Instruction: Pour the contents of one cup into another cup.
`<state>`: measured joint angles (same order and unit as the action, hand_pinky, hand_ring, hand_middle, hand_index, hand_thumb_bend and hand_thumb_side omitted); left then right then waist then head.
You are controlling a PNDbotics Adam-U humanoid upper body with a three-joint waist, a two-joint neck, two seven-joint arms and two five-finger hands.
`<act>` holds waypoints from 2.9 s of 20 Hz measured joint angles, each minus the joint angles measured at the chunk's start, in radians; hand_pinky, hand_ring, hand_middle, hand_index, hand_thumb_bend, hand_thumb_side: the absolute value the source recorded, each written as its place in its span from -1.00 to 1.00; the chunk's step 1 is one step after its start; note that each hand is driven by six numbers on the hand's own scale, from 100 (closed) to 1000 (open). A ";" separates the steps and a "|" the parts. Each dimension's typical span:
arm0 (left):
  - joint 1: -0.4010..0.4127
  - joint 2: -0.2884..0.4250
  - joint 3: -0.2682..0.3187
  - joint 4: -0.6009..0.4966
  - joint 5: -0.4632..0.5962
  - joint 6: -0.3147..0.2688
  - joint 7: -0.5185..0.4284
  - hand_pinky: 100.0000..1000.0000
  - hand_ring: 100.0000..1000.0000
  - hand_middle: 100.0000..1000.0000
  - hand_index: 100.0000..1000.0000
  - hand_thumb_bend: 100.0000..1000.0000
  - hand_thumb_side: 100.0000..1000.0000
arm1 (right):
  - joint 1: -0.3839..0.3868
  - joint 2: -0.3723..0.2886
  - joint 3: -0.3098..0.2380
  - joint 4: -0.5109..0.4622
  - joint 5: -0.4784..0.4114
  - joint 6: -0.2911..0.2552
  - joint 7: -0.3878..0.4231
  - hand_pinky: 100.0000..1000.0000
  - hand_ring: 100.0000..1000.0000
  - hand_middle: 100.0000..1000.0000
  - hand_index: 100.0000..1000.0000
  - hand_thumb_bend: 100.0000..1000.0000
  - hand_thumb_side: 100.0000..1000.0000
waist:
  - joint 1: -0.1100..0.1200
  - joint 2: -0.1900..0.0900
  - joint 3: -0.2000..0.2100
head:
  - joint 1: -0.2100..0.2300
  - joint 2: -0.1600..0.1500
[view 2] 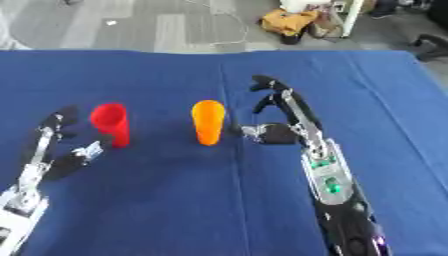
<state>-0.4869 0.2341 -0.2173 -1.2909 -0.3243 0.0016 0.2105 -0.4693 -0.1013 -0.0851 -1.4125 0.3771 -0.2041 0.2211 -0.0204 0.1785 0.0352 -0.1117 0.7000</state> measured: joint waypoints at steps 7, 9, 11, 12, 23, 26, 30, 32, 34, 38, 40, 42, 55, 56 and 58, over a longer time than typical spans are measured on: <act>-0.096 -0.005 -0.006 0.071 -0.010 -0.021 0.003 0.49 0.68 0.62 0.80 0.35 -0.07 | -0.003 0.000 0.000 0.000 -0.001 -0.002 0.002 0.48 -0.03 0.42 0.80 0.68 -0.44 | -0.002 0.015 -0.018 | 0.009 -0.006; -0.131 -0.005 -0.007 0.095 -0.010 -0.028 -0.002 0.48 0.68 0.61 0.80 0.34 -0.07 | -0.006 0.001 0.000 0.000 -0.001 -0.002 0.003 0.48 -0.03 0.42 0.80 0.68 -0.43 | -0.002 0.020 -0.023 | 0.012 -0.008; -0.152 -0.005 -0.010 0.114 -0.010 -0.036 -0.008 0.47 0.67 0.60 0.80 0.33 -0.07 | -0.007 0.001 0.001 0.000 -0.001 -0.003 0.005 0.48 -0.03 0.42 0.80 0.68 -0.43 | -0.002 0.025 -0.026 | 0.013 -0.009; -0.158 -0.005 -0.012 0.122 -0.011 -0.039 -0.010 0.47 0.67 0.60 0.80 0.33 -0.07 | -0.007 0.001 0.001 0.000 -0.001 -0.004 0.006 0.48 -0.03 0.42 0.80 0.68 -0.44 | -0.002 0.027 -0.029 | 0.014 -0.009; -0.183 -0.004 -0.013 0.170 -0.034 -0.048 -0.019 0.41 0.62 0.56 0.80 0.34 -0.06 | -0.015 0.002 0.001 0.000 -0.003 -0.006 0.008 0.48 -0.03 0.42 0.80 0.67 -0.42 | -0.003 0.032 -0.036 | 0.018 -0.016; -0.184 -0.004 -0.013 0.184 -0.037 -0.048 -0.019 0.40 0.61 0.54 0.80 0.34 -0.05 | -0.015 0.003 0.001 0.000 -0.005 -0.006 0.008 0.48 -0.03 0.42 0.80 0.67 -0.42 | -0.003 0.032 -0.038 | 0.018 -0.016; -0.196 -0.004 -0.014 0.205 -0.037 -0.053 -0.014 0.38 0.60 0.53 0.80 0.34 -0.06 | -0.015 0.005 0.001 0.000 -0.006 -0.007 0.009 0.48 -0.03 0.42 0.80 0.67 -0.42 | -0.004 0.037 -0.040 | 0.018 -0.017; -0.202 -0.004 -0.017 0.214 -0.037 -0.057 -0.010 0.36 0.59 0.52 0.79 0.35 -0.05 | -0.015 0.007 0.001 0.000 -0.006 -0.007 0.010 0.48 -0.03 0.42 0.80 0.67 -0.42 | -0.004 0.038 -0.042 | 0.018 -0.018; -0.206 -0.005 -0.018 0.225 -0.038 -0.061 -0.009 0.35 0.58 0.52 0.79 0.35 -0.05 | -0.016 0.009 0.001 0.000 -0.006 -0.008 0.011 0.48 -0.03 0.42 0.80 0.67 -0.42 | -0.005 0.039 -0.044 | 0.018 -0.020; -0.217 -0.005 -0.019 0.250 -0.043 -0.066 -0.009 0.32 0.55 0.48 0.77 0.34 -0.04 | -0.018 0.009 0.004 0.000 -0.006 -0.010 0.013 0.48 -0.03 0.42 0.80 0.66 -0.42 | -0.006 0.045 -0.052 | 0.022 -0.025; -0.223 -0.005 -0.019 0.257 -0.047 -0.068 -0.010 0.30 0.53 0.46 0.76 0.34 -0.04 | -0.021 0.009 0.006 0.000 -0.006 -0.010 0.013 0.48 -0.04 0.42 0.80 0.66 -0.42 | -0.006 0.046 -0.055 | 0.022 -0.025; -0.226 -0.005 -0.019 0.260 -0.053 -0.071 -0.011 0.26 0.50 0.43 0.74 0.31 -0.04 | -0.023 0.009 0.006 0.000 -0.006 -0.010 0.013 0.48 -0.04 0.42 0.80 0.66 -0.41 | -0.006 0.047 -0.056 | 0.022 -0.025; -0.228 -0.006 -0.019 0.265 -0.052 -0.088 -0.032 -0.36 -0.01 -0.07 0.67 -0.59 -0.41 | -0.023 0.009 0.006 0.000 -0.006 -0.010 0.013 0.48 -0.04 0.42 0.80 0.65 -0.39 | -0.003 0.047 -0.056 | 0.022 -0.025; -0.228 -0.006 -0.019 0.265 -0.048 -0.090 -0.034 -0.50 -0.08 -0.13 0.66 -0.92 -0.55 | -0.023 0.009 0.006 0.000 -0.006 -0.010 0.013 0.48 -0.04 0.42 0.80 0.65 -0.39 | -0.003 0.047 -0.056 | 0.022 -0.025; -0.228 -0.006 -0.019 0.265 -0.036 -0.094 -0.038 -0.64 -0.18 -0.21 0.63 -1.00 -0.66 | -0.023 0.009 0.006 0.000 -0.007 -0.010 0.013 0.48 -0.04 0.42 0.80 0.65 -0.39 | -0.004 0.047 -0.056 | 0.022 -0.025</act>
<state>-0.7147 0.2285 -0.2359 -1.0262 -0.3608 -0.0923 0.1724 -0.4927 -0.0918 -0.0791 -1.4127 0.3706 -0.2137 0.2341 -0.0239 0.2258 -0.0212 -0.0894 0.6746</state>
